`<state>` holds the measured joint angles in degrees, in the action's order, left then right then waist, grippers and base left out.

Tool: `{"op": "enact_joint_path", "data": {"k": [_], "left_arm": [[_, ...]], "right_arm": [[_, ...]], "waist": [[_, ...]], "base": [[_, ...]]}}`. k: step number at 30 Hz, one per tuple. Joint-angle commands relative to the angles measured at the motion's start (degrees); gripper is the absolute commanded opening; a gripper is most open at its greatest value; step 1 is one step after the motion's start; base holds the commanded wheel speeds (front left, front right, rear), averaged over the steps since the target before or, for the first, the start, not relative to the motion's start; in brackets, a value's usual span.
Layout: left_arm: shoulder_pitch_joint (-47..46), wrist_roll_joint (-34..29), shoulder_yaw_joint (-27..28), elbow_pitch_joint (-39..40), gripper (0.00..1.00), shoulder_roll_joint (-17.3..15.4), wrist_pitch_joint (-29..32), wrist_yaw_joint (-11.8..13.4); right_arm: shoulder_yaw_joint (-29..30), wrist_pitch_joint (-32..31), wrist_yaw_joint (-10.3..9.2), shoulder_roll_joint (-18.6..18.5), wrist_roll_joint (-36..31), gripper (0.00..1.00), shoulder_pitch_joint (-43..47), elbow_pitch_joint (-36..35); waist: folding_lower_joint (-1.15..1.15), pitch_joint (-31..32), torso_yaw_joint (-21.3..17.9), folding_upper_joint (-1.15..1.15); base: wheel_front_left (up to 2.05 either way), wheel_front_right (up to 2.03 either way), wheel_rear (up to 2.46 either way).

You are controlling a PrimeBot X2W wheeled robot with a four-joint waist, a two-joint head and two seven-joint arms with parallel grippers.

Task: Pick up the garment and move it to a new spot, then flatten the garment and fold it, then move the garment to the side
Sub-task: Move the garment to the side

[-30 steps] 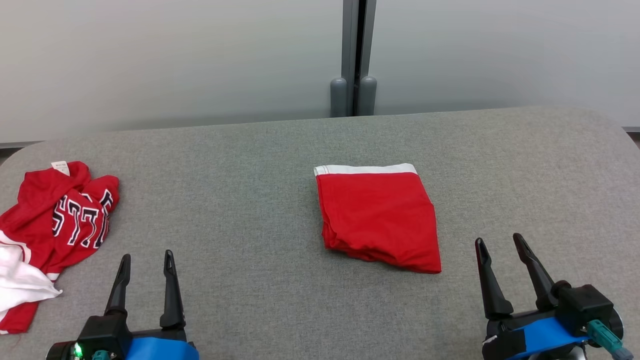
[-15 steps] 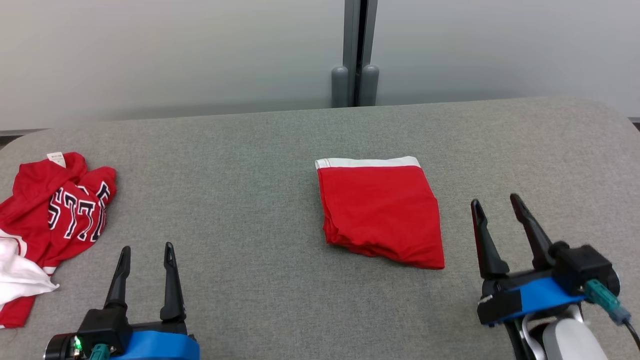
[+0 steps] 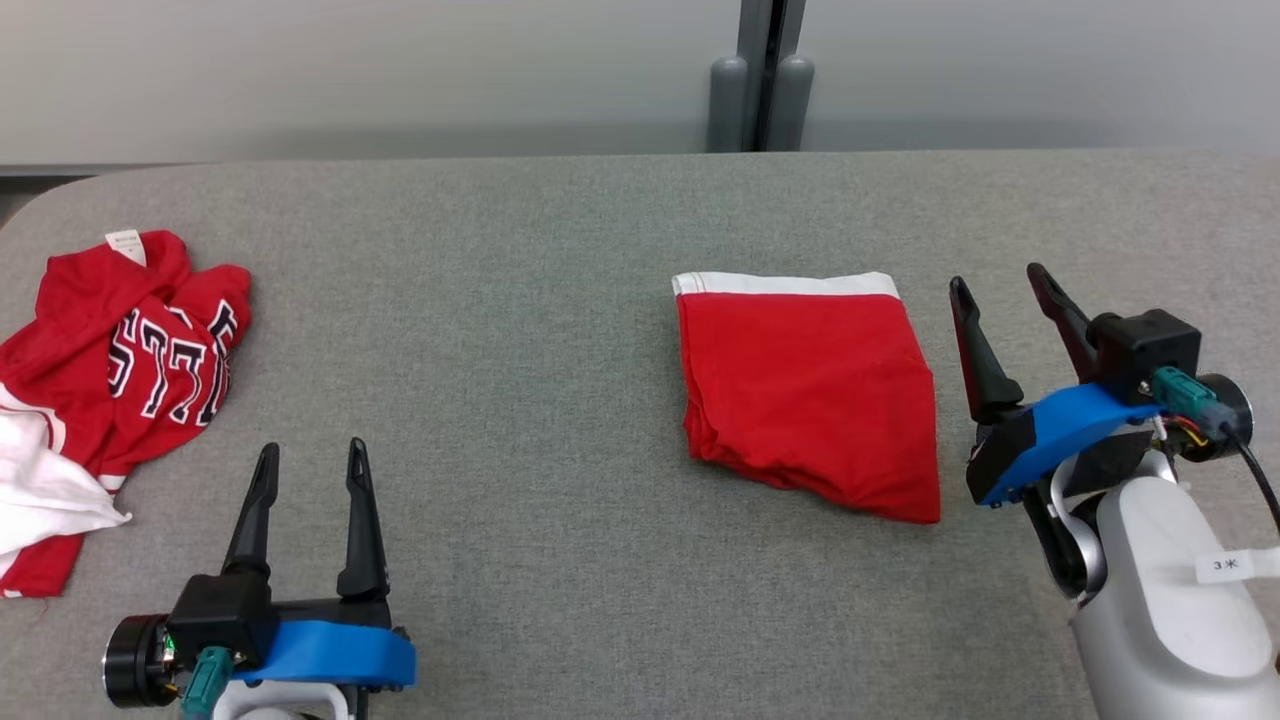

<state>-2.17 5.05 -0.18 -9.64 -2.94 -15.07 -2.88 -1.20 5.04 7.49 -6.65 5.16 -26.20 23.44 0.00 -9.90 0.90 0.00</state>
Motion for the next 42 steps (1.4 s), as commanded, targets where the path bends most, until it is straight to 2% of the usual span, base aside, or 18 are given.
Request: {"op": "enact_joint_path", "data": {"k": [1, 15, 27, 28, 29, 37, 42], "left_arm": [[-1.3, 0.2, -0.1, -0.2, 1.0, -0.1, -0.1, -0.2], [-4.3, 0.9, -1.1, -0.9, 1.0, 0.0, -0.1, -0.4], [-5.3, 1.9, -1.4, -2.1, 1.0, 0.0, -0.1, -0.7], [-5.3, 2.0, -1.4, -2.1, 1.0, 0.0, -0.1, -0.7], [-5.2, 2.1, -1.5, -2.2, 1.0, 0.0, -0.1, -0.7], [-4.2, 2.6, -1.1, -2.0, 1.0, 0.0, -0.1, -0.5], [-3.9, 2.5, -1.3, -0.9, 1.0, 0.0, -0.1, -0.9]], "right_arm": [[-0.3, -0.4, 0.02, -0.6, 0.1, 1.0, -1.6, 2.2], [-3.9, 1.0, 0.01, -0.4, 2.4, 1.0, -6.8, 22.4], [-7.7, 1.7, 0.02, 0.7, 8.5, 0.98, -11.8, 34.0], [-7.8, 1.9, 0.02, 0.8, 9.1, 0.27, -12.1, 34.7], [-8.1, 2.4, 0.02, 0.9, 9.8, 0.0, -12.3, 35.1], [-10.6, 6.5, 0.0, -0.3, 13.2, 0.0, -11.4, 36.1], [-12.7, 8.5, 0.0, -2.4, 15.5, 0.0, -9.3, 33.8]], "waist": [[0.0, -1.6, 1.1, 0.0], [0.0, -5.0, 2.2, 0.0], [0.0, -5.4, 2.6, 0.0], [0.0, -5.3, 2.7, 0.0], [0.0, -5.2, 2.7, 0.0], [0.0, -4.5, 1.8, 0.0], [0.0, -4.9, -1.2, 0.0]], "base": [[0.0, 0.0, 0.0], [0.0, 0.0, 0.0], [0.0, 0.0, 0.0], [0.0, 0.0, 0.0], [0.0, 0.0, 0.0], [0.0, 0.0, 0.0], [0.0, 0.0, 0.0]]}}
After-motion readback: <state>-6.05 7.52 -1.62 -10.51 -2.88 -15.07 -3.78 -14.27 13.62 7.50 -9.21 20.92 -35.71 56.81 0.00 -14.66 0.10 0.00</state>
